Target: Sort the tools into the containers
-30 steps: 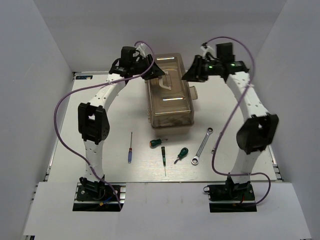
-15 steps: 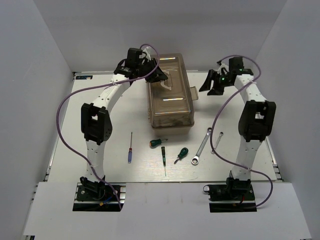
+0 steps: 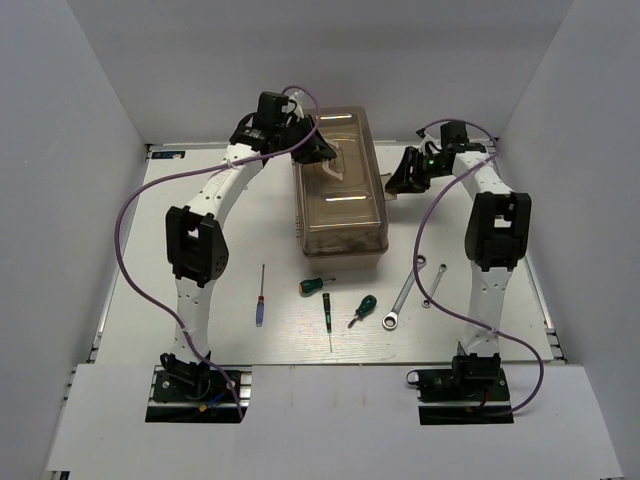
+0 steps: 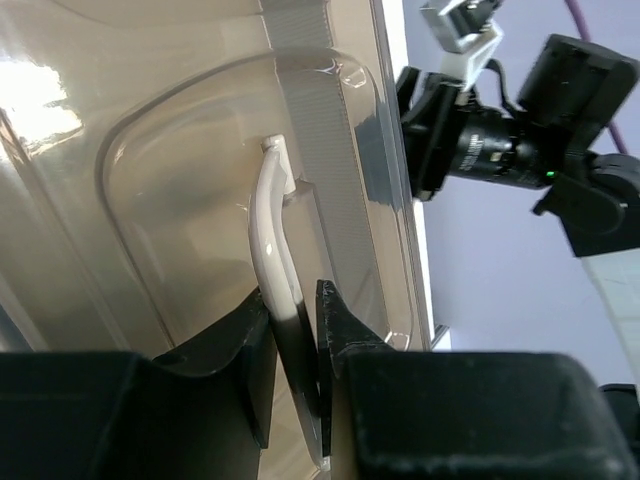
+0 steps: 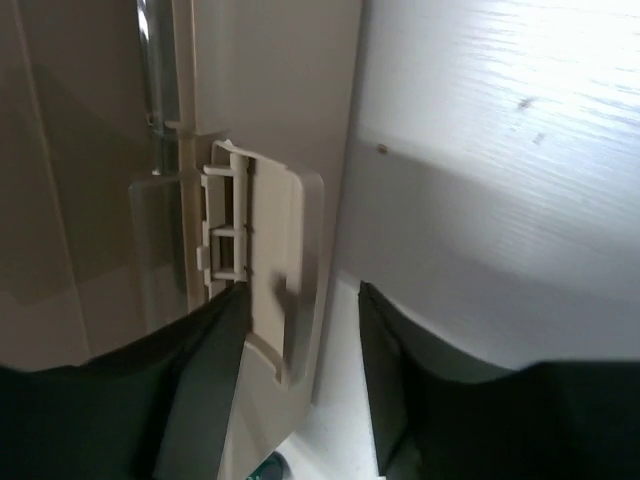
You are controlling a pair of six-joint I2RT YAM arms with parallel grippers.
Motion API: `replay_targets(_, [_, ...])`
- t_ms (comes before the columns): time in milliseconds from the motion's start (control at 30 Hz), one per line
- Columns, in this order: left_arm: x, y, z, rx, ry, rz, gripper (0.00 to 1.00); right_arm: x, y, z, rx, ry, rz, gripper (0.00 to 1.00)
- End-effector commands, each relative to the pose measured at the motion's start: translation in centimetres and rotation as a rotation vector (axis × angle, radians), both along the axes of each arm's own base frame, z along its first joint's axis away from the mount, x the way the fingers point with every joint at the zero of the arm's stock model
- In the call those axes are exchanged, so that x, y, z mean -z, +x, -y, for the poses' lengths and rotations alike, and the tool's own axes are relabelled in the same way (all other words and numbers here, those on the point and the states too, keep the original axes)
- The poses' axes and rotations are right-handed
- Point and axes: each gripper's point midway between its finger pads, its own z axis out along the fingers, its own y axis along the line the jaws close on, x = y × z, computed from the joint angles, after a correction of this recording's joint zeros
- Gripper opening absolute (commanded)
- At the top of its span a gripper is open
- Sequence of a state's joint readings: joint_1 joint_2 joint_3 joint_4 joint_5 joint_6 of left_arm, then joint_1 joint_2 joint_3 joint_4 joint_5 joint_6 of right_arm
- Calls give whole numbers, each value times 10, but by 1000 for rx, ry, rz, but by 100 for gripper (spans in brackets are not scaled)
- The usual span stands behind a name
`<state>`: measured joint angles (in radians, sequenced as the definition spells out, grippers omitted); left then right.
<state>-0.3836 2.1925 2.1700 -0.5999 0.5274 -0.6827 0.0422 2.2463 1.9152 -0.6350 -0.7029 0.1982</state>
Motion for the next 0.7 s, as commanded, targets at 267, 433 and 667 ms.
replay_targets(267, [-68, 14, -45, -131, 14, 152, 0, -12, 1, -25, -69, 140, 33, 0])
replay_targets(433, [-93, 12, -114, -318, 76, 170, 0, -27, 25, 8, 41, 29, 134, 0])
replay_targets(667, [-90, 2, -208, -544, 159, 154, 0, -19, 29, 48, 141, -25, 126, 0])
